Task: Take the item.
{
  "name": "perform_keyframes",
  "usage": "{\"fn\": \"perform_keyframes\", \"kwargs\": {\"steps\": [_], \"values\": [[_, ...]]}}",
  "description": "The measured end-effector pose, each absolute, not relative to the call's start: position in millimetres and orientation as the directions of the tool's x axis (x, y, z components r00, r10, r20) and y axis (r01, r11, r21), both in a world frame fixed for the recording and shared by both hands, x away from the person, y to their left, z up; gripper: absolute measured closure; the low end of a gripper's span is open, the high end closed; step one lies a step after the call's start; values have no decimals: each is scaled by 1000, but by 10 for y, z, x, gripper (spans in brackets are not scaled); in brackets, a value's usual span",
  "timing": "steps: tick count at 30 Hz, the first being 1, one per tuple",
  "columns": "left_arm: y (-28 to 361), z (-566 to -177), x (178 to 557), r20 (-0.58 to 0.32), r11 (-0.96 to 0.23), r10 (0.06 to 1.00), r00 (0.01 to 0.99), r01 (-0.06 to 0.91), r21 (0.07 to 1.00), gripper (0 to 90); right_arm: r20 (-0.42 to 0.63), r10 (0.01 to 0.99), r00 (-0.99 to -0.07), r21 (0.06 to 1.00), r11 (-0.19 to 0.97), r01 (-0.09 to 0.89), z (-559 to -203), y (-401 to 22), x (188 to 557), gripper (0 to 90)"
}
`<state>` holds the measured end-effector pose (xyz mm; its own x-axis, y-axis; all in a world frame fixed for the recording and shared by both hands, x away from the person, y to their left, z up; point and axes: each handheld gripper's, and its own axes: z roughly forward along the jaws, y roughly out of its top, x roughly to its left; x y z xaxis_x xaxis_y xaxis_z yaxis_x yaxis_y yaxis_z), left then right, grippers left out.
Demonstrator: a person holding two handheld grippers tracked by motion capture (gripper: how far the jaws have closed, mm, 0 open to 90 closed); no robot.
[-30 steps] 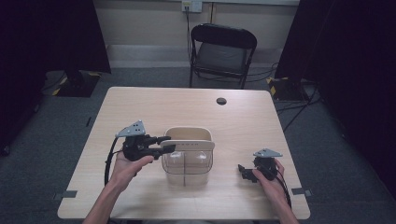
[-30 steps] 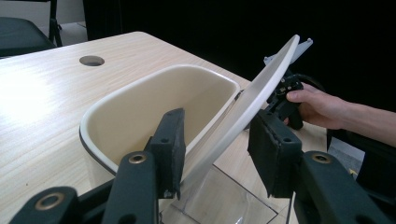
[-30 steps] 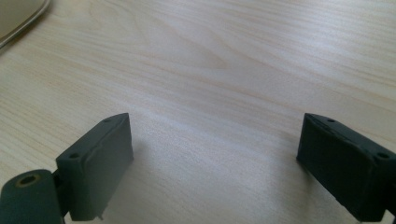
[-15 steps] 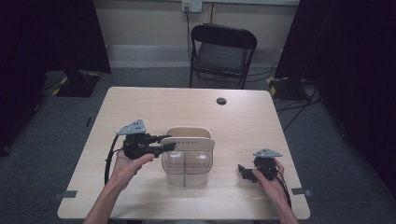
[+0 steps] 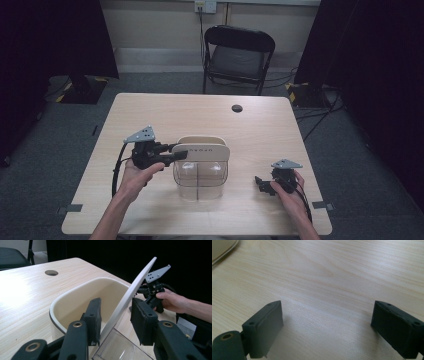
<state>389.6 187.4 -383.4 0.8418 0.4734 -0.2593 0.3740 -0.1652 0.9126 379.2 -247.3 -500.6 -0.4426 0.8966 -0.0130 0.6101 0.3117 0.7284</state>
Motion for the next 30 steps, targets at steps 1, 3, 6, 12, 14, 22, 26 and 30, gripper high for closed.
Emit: {"fn": "perform_keyframes", "kwargs": {"steps": [1, 3, 6, 12, 14, 22, 26, 30], "values": [[1875, -3835, 3900, -259, -164, 475, 841, 373, 913, 608, -11, 896, -443, 728, 311, 611, -5006, -2473, 3791, 96], [1872, -3836, 3904, -264, -159, 476, 839, 377, 912, 612, -13, 897, -443, 728, 312, 610, -5006, -2474, 3792, 96], [1877, -3836, 3913, -262, -163, 476, 840, 377, 912, 615, -13, 897, -443, 728, 312, 610, -5006, -2473, 3792, 97], [1879, -3834, 3916, -263, -166, 475, 840, 379, 910, 616, -11, 896, -443, 728, 311, 611, -5005, -2473, 3791, 96], [1877, -3834, 3917, -262, -166, 476, 839, 379, 911, 618, -12, 896, -444, 728, 312, 610, -5006, -2474, 3792, 96], [1877, -3834, 3918, -261, -165, 479, 838, 378, 911, 618, -12, 897, -442, 728, 311, 611, -5006, -2473, 3791, 96], [1877, -3836, 3920, -263, -162, 476, 839, 378, 911, 618, -12, 896, -444, 728, 312, 610, -5006, -2474, 3792, 96], [1874, -3835, 3916, -259, -164, 478, 839, 376, 912, 619, -11, 896, -443, 728, 311, 611, -5006, -2473, 3791, 96]]}}
